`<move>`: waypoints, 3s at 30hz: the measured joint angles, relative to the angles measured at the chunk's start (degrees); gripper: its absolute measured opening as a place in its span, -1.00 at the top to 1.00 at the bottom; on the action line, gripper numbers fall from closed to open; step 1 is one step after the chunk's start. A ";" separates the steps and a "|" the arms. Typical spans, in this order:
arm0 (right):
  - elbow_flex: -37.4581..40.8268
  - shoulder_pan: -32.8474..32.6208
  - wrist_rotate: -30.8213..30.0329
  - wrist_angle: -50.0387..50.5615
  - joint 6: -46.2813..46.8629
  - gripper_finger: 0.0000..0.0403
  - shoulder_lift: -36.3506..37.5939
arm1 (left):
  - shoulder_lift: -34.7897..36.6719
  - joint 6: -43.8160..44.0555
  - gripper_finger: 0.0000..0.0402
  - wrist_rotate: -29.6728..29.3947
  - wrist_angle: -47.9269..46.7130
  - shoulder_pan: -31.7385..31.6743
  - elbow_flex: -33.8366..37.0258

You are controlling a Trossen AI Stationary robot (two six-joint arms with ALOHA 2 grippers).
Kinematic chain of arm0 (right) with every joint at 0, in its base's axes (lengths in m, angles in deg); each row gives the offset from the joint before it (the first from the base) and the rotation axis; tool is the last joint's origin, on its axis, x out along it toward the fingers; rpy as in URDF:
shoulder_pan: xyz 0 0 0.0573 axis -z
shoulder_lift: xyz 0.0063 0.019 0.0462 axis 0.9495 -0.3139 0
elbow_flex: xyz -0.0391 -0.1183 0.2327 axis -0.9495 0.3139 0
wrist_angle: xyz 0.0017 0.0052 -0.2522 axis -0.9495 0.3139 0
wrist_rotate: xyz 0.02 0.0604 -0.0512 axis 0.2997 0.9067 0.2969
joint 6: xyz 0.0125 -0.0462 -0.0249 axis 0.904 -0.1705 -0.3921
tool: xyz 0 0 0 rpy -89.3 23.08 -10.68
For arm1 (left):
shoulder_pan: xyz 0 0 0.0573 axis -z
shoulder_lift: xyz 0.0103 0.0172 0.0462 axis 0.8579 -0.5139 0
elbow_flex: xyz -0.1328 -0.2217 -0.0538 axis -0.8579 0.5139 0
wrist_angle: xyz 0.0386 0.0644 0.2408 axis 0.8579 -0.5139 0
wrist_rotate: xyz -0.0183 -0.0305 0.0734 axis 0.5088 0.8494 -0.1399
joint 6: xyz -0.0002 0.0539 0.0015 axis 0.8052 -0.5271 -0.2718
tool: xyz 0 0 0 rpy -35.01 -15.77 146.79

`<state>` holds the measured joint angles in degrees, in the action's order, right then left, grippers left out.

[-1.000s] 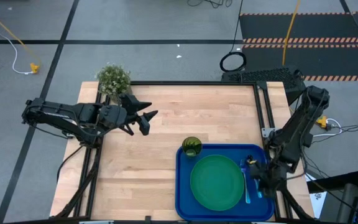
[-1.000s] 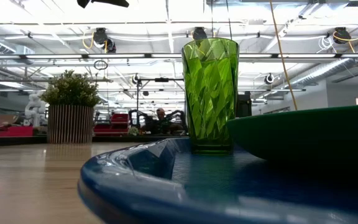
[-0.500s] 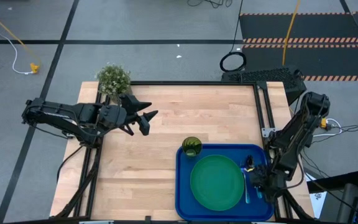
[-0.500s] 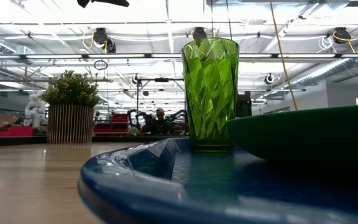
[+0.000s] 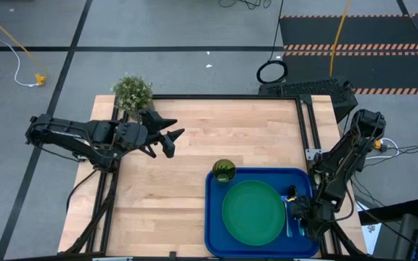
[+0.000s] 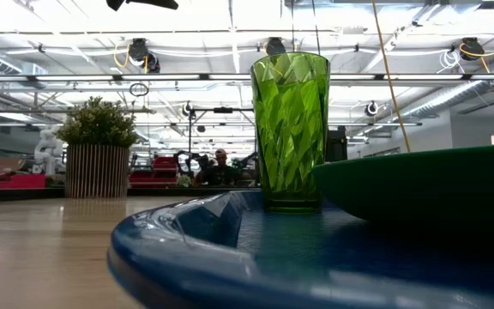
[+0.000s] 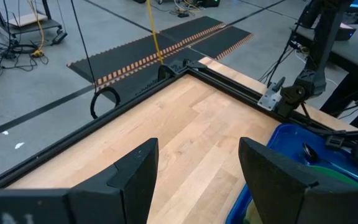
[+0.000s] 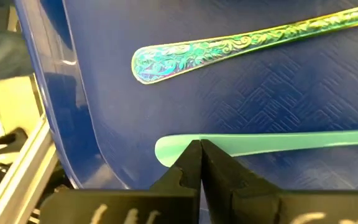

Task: Pick and place plate/cup/fork/spoon on tray
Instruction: Put the blue spoon on the blue tray to the right of the blue fork, then return to Home Position

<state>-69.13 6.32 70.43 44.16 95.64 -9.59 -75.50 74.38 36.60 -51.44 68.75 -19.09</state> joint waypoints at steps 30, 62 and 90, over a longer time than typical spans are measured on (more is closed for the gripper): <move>0.09 0.01 -2.23 -1.27 3.29 1.00 -0.09 | 0.00 -0.46 -0.12 0.00 -0.02 0.00 0.00; 0.15 0.51 -15.32 2.78 0.35 1.00 20.51 | 0.00 -5.38 -0.12 0.07 0.00 0.02 0.00; 0.11 19.95 -38.03 -3.87 -70.95 1.00 49.89 | 0.00 -3.46 -0.12 0.00 -0.09 -0.88 0.00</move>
<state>-69.02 26.27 32.39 40.28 24.69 40.30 -75.50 70.92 36.60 -51.53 67.87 -19.09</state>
